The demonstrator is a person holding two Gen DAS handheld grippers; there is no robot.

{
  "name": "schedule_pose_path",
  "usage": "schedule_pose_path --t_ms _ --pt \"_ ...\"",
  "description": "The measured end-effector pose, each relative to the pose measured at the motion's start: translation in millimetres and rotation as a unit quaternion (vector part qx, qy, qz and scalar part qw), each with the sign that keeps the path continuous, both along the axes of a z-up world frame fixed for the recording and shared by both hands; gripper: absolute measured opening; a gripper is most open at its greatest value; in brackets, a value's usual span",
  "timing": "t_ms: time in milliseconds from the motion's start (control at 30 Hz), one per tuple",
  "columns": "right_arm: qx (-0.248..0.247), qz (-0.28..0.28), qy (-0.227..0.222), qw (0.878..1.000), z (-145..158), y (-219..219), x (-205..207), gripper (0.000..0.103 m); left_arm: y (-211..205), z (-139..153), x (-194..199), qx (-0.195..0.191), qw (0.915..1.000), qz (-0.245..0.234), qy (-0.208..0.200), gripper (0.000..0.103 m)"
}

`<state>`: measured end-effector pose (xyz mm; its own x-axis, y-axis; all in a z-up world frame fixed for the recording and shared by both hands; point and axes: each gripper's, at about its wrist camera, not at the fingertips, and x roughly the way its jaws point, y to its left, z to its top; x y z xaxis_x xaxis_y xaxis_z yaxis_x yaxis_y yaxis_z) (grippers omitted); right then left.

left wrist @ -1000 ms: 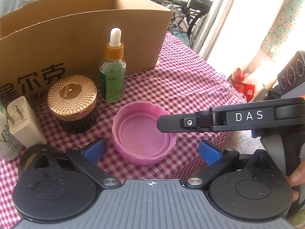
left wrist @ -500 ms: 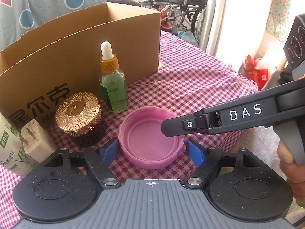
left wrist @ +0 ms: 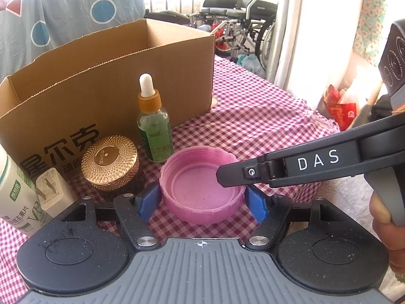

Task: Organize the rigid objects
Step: 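Carry the pink lid over the box and open the right tool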

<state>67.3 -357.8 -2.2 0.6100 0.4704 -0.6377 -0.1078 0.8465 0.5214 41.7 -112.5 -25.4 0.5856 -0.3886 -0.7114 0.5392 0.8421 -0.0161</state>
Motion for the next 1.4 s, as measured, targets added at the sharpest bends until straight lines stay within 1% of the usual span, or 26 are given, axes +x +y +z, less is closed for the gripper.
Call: schedule_pose_path --t_ms 100,200,367,467,633,733,800,900,967,1000,1067,1133,1200,1233,1267,1333,1400 --pt "-0.002 -0.002 -0.010 1.000 9 1 -5 0.025 2 8 -5 -0.006 0.9999 0.002 -0.010 0.073" --pt "-0.005 -0.005 -0.026 1.000 24 3 -11 0.025 4 21 -12 -0.013 0.9995 0.004 -0.029 0.073" --pt "-0.014 -0.006 -0.071 0.997 57 9 -22 0.025 10 49 -25 -0.027 0.9969 0.012 -0.073 0.073" --pt "-0.020 0.002 -0.104 0.994 81 17 -22 0.025 16 69 -28 -0.032 0.9939 0.021 -0.103 0.073" --pt "-0.026 0.031 -0.148 0.988 123 35 -2 0.025 27 106 -18 -0.029 0.9872 0.040 -0.152 0.073" --pt "-0.036 0.054 -0.163 0.985 146 51 20 0.025 37 128 2 -0.027 0.9858 0.050 -0.158 0.073" --pt "-0.037 0.072 -0.162 0.983 161 63 42 0.025 44 142 20 -0.026 0.9864 0.056 -0.153 0.073" --pt "-0.028 0.095 -0.135 0.986 177 80 81 0.025 54 153 55 -0.022 0.9899 0.064 -0.124 0.073" --pt "-0.021 0.109 -0.106 0.988 181 95 108 0.025 61 153 81 -0.019 0.9932 0.070 -0.091 0.073" --pt "-0.019 0.115 -0.085 0.990 181 102 124 0.025 64 152 94 -0.018 0.9946 0.070 -0.074 0.073" --pt "-0.015 0.127 -0.043 0.991 175 115 153 0.025 72 141 122 -0.014 0.9966 0.077 -0.028 0.073" --pt "-0.013 0.134 0.000 0.991 165 127 179 0.025 78 126 148 -0.010 0.9965 0.081 0.017 0.073" --pt "-0.011 0.138 0.047 0.989 149 136 206 0.025 82 112 173 -0.007 0.9945 0.083 0.063 0.073" --pt "-0.008 0.139 0.070 0.988 140 139 218 0.025 86 102 187 -0.005 0.9920 0.084 0.094 0.073" --pt "-0.009 0.141 0.088 0.986 131 142 229 0.025 88 94 198 -0.005 0.9892 0.087 0.118 0.073" --pt "-0.011 0.143 0.116 0.983 116 148 245 0.025 97 77 219 -0.010 0.9805 0.101 0.169 0.073" --pt "-0.017 0.148 0.138 0.979 101 155 261 0.025 99 65 231 -0.005 0.9754 0.108 0.192 0.073"
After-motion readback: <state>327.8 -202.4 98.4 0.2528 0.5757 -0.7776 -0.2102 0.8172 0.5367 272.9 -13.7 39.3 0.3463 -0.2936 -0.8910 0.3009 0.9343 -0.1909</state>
